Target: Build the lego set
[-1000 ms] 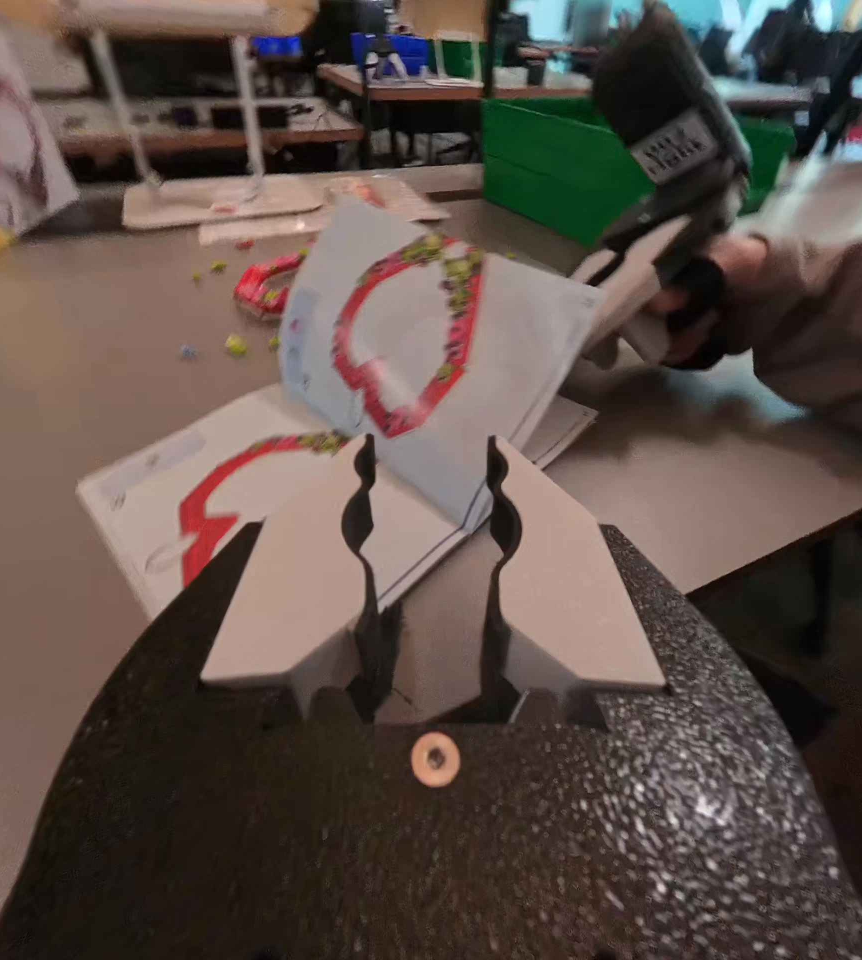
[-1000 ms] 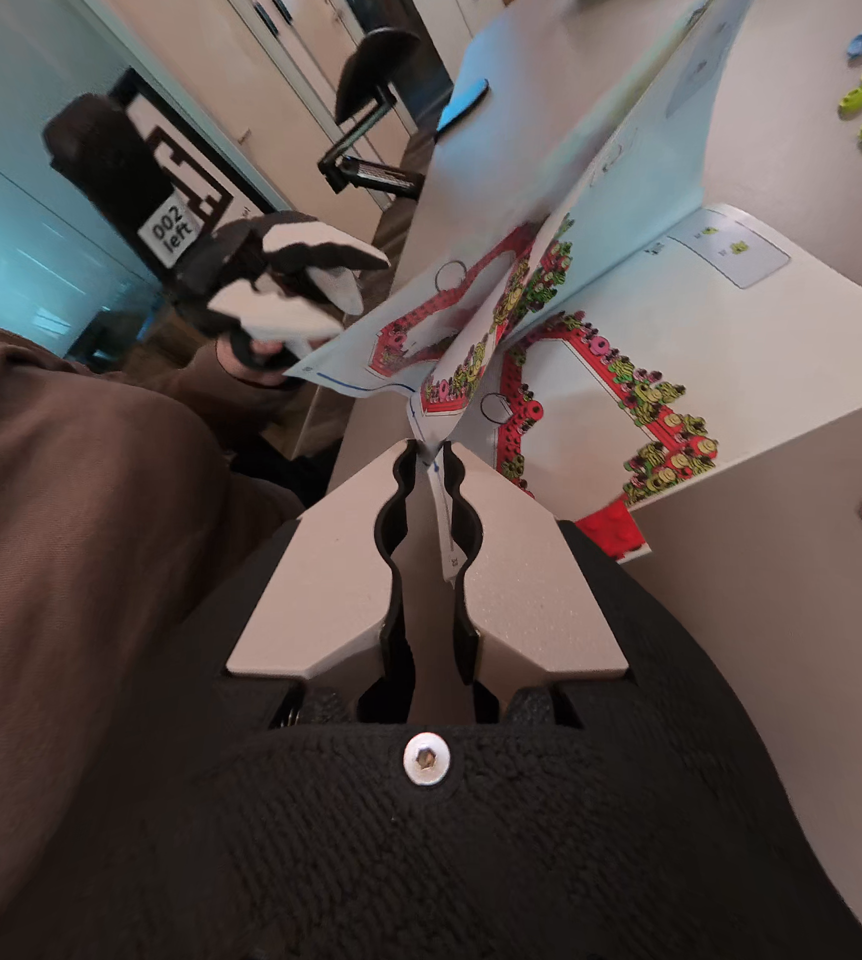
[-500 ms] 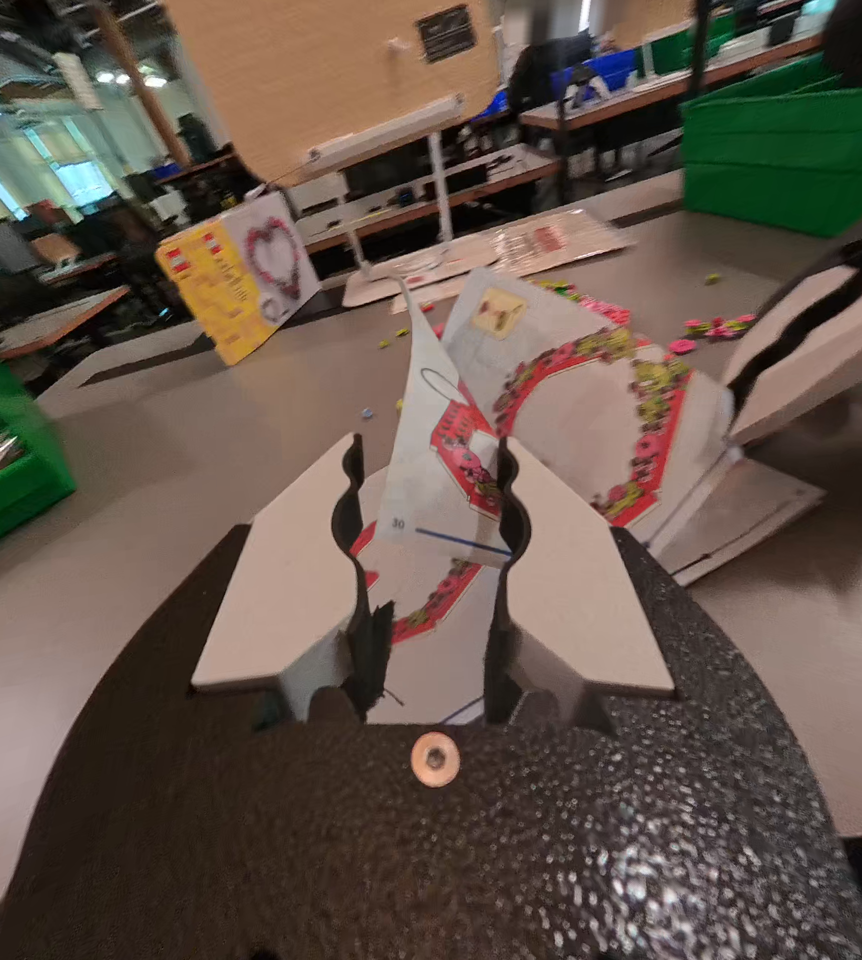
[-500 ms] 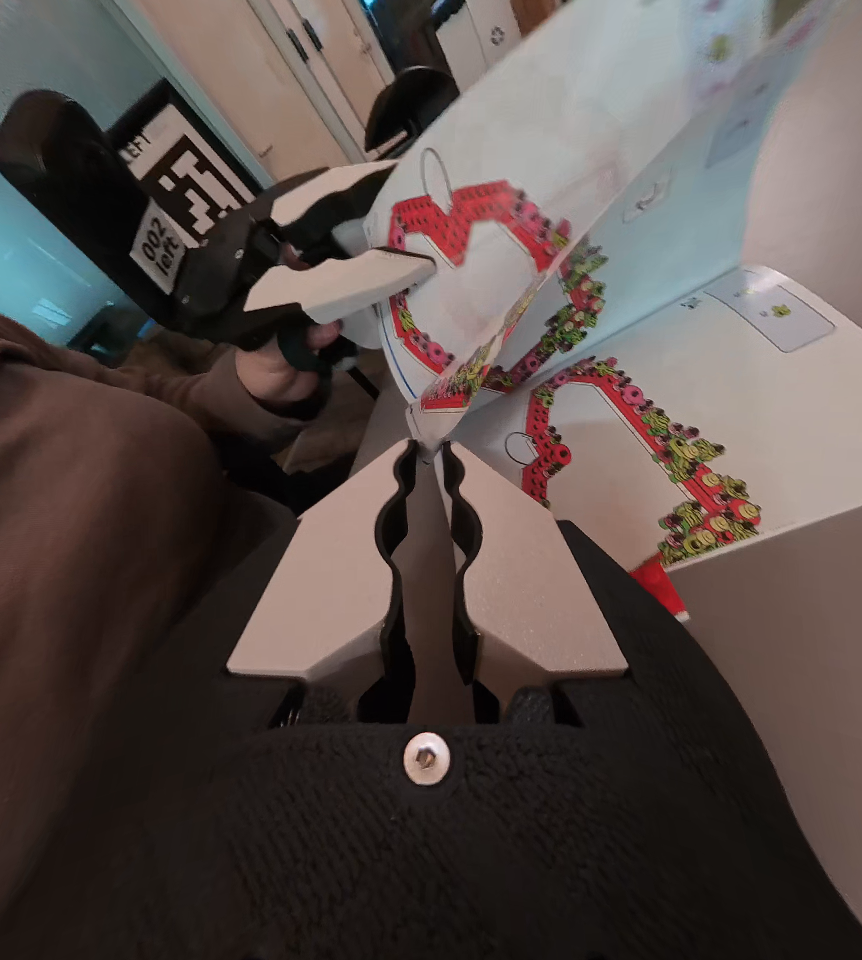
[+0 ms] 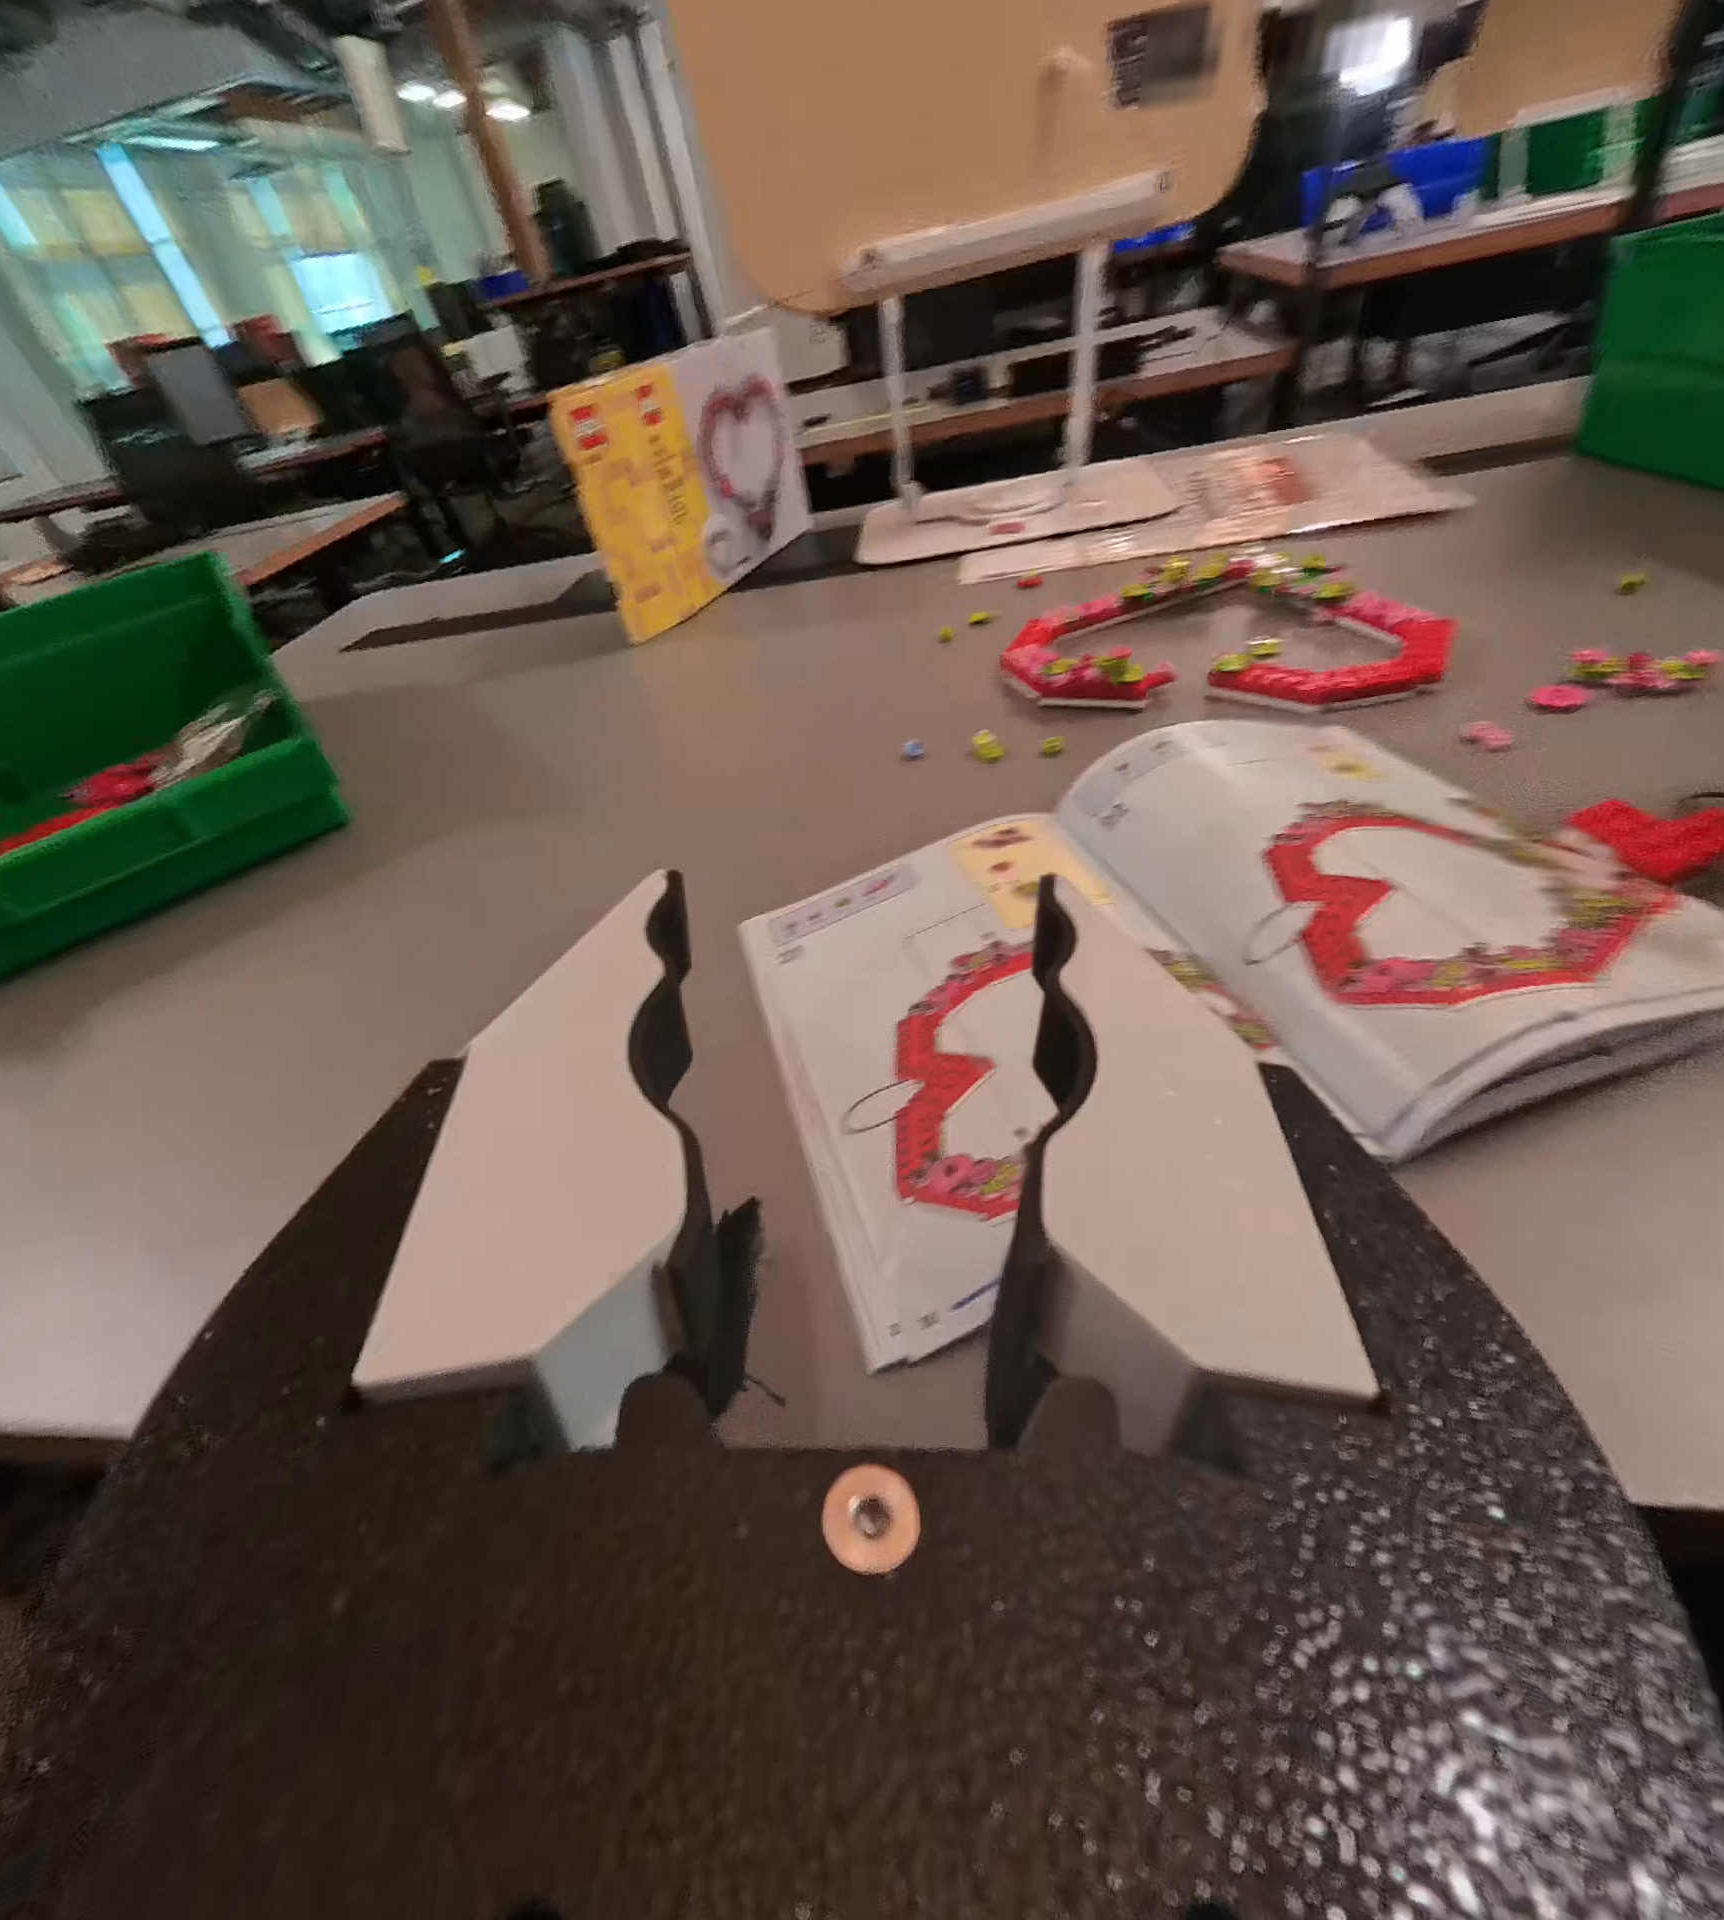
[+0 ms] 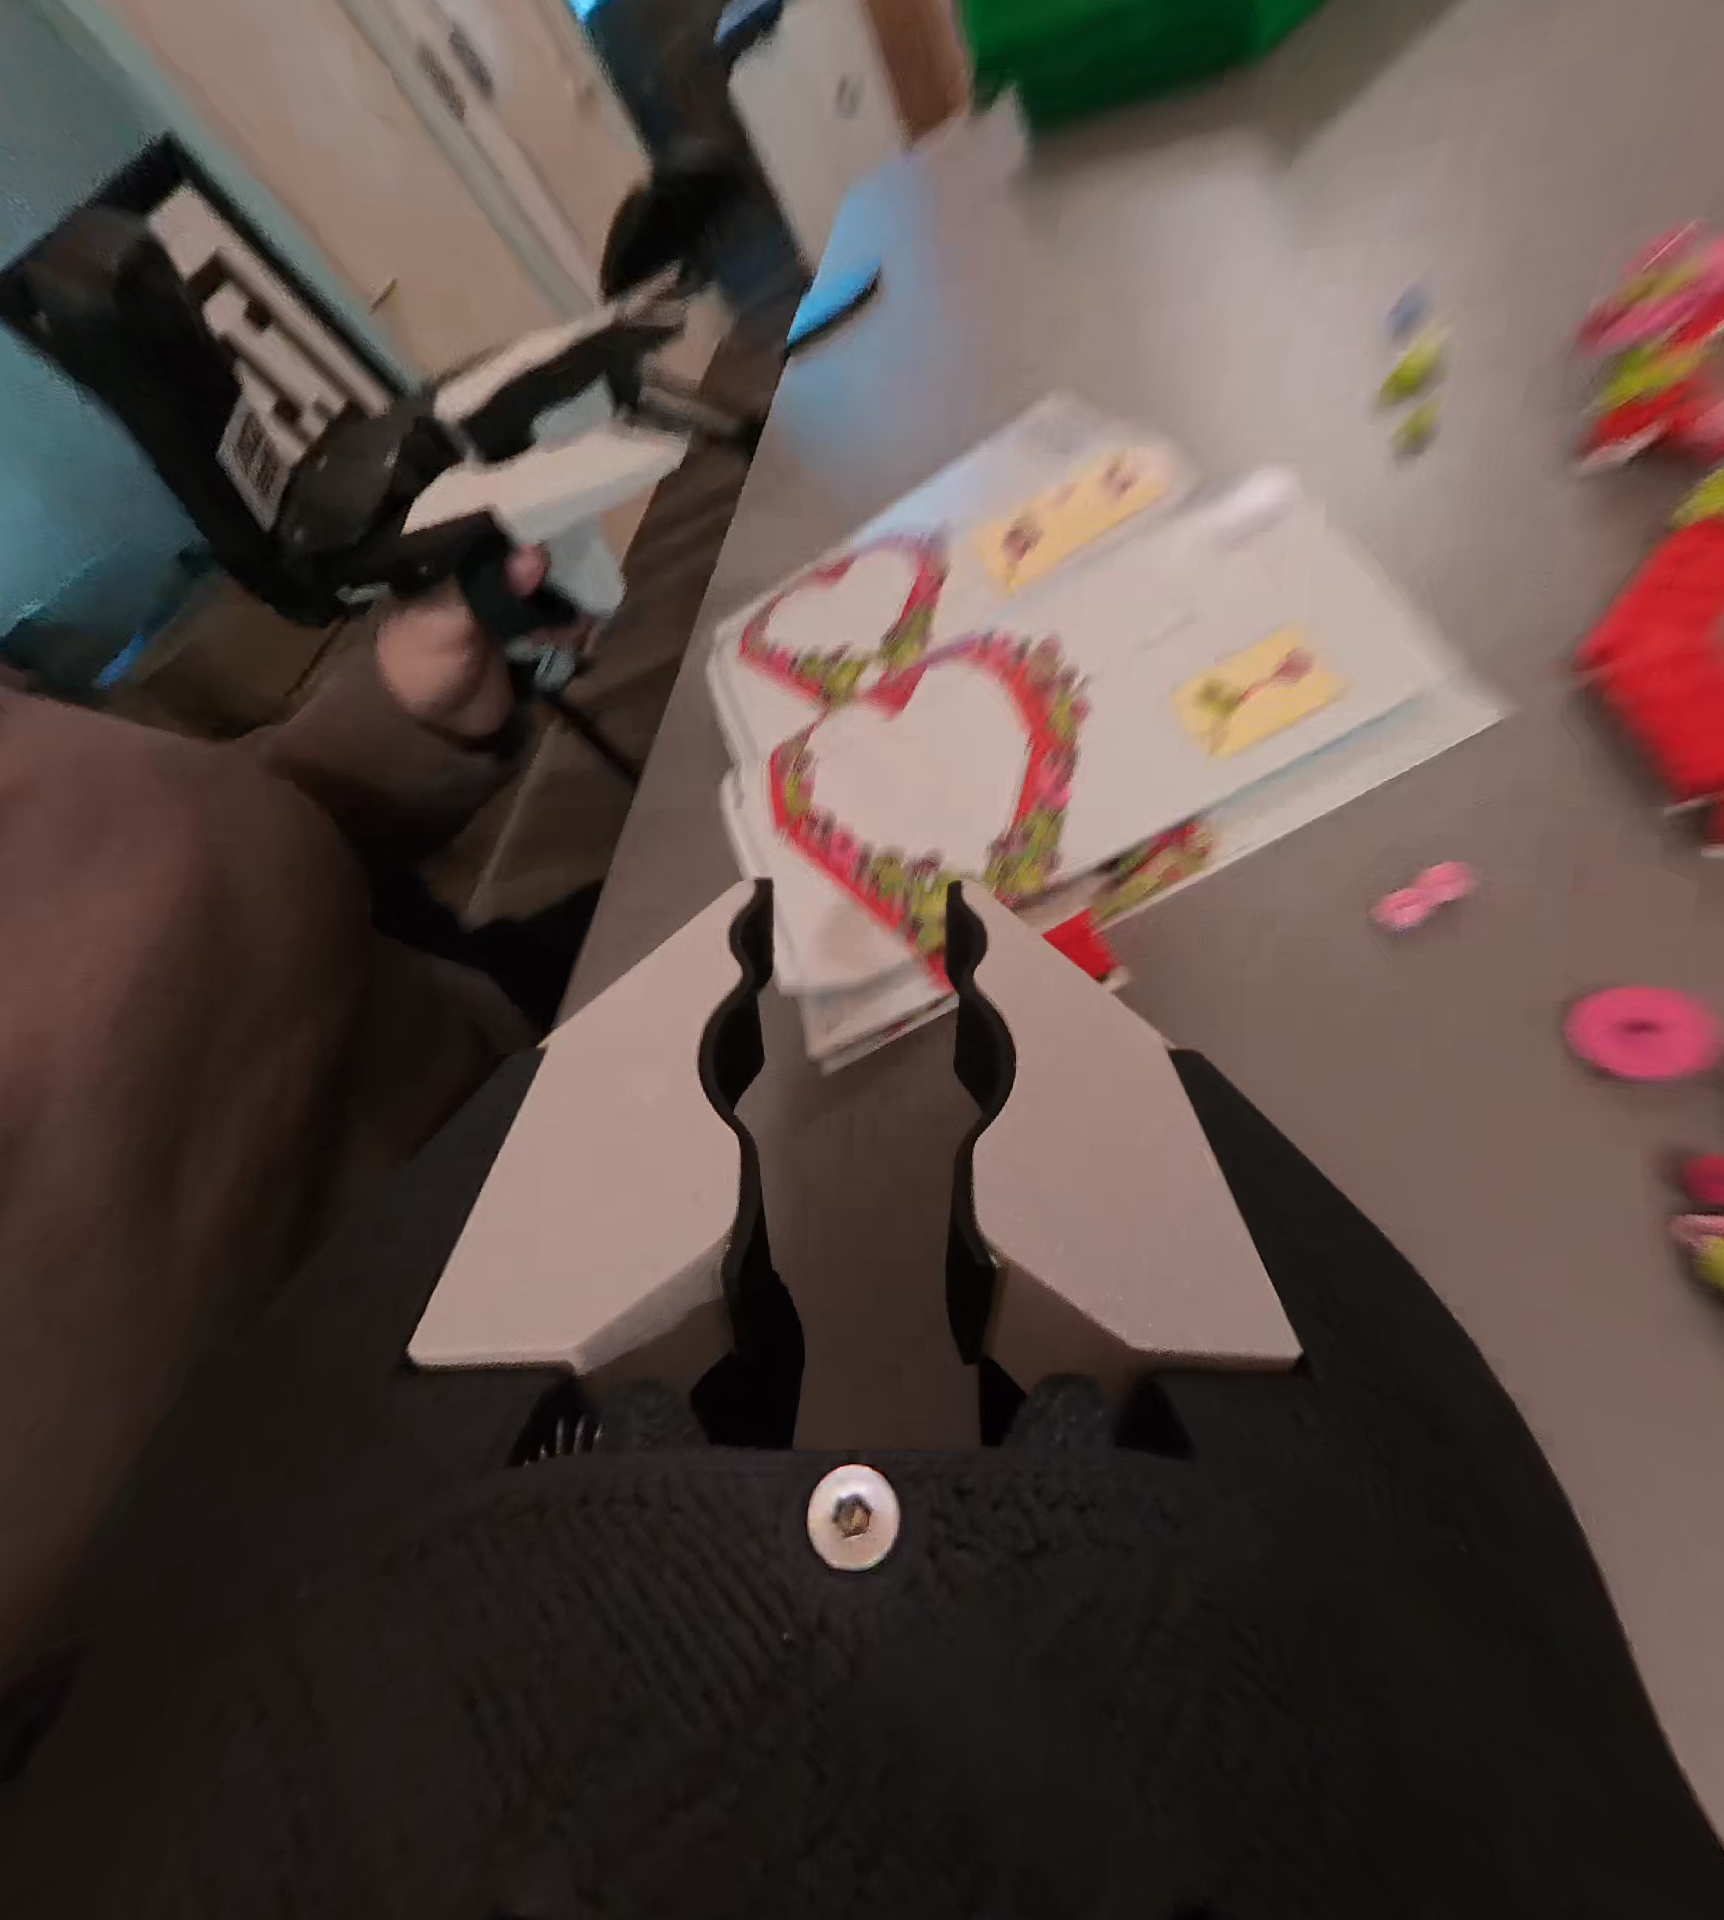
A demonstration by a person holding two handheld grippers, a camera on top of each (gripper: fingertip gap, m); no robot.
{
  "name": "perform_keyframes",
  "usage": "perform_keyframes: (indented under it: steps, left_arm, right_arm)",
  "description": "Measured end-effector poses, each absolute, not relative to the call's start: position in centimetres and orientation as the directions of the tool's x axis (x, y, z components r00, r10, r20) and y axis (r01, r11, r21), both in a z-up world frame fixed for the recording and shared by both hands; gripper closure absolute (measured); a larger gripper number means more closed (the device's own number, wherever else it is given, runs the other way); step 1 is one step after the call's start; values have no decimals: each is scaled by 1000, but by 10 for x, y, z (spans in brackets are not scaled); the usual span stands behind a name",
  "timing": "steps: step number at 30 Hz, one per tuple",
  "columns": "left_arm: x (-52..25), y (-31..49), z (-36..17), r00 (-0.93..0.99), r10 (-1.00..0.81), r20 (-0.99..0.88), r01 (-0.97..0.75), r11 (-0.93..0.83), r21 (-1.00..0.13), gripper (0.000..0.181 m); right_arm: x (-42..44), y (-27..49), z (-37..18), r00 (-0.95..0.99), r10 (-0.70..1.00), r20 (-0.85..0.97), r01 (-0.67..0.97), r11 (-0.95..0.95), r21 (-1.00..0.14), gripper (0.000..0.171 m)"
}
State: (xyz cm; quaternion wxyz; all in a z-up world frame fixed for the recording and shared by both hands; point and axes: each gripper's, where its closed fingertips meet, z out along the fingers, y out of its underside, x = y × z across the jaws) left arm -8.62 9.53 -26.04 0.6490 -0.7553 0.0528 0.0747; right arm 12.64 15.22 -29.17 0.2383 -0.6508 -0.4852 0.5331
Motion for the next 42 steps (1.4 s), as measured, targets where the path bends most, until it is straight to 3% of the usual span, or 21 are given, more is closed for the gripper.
perform_keyframes:
  steps: [4,7,9,23,24,28,31,34,38,42]
  left_arm:
    - [-39,111,-281,947,-198,-251,-294,-228,-928,131]
    - [-1,117,-310,903,-367,-222,-348,-326,-879,156]
    - [9,118,-325,889,-419,-186,-365,-402,-840,164]
    - [20,118,-345,849,-515,-117,-419,-522,-743,169]
    - [25,121,-333,849,-520,-94,-385,-488,-784,171]
    - [24,159,-229,858,-493,144,13,-259,-966,168]
    - [-1,205,-164,885,-439,155,146,-53,-988,161]
    - [-16,262,-135,921,-358,155,188,58,-980,158]
    - [-11,327,-150,931,-311,192,222,64,-973,154]
    - [-28,371,-208,967,-237,92,93,-9,-996,155]
  right_arm:
    - [137,209,-254,218,965,-146,87,-169,-982,135]
    - [172,252,-232,607,793,60,-36,103,-994,131]
    - [187,259,-229,712,684,155,2,220,-976,131]
    - [179,312,-229,737,572,361,182,347,-920,137]
    - [182,319,-224,757,543,364,180,364,-914,137]
    - [185,343,-216,791,477,383,182,414,-892,137]
    - [185,360,-216,797,457,395,201,417,-886,139]
    - [186,376,-217,797,445,408,221,414,-883,140]
    - [183,388,-220,774,470,425,229,418,-879,143]
    - [172,388,-227,729,516,449,246,414,-876,144]
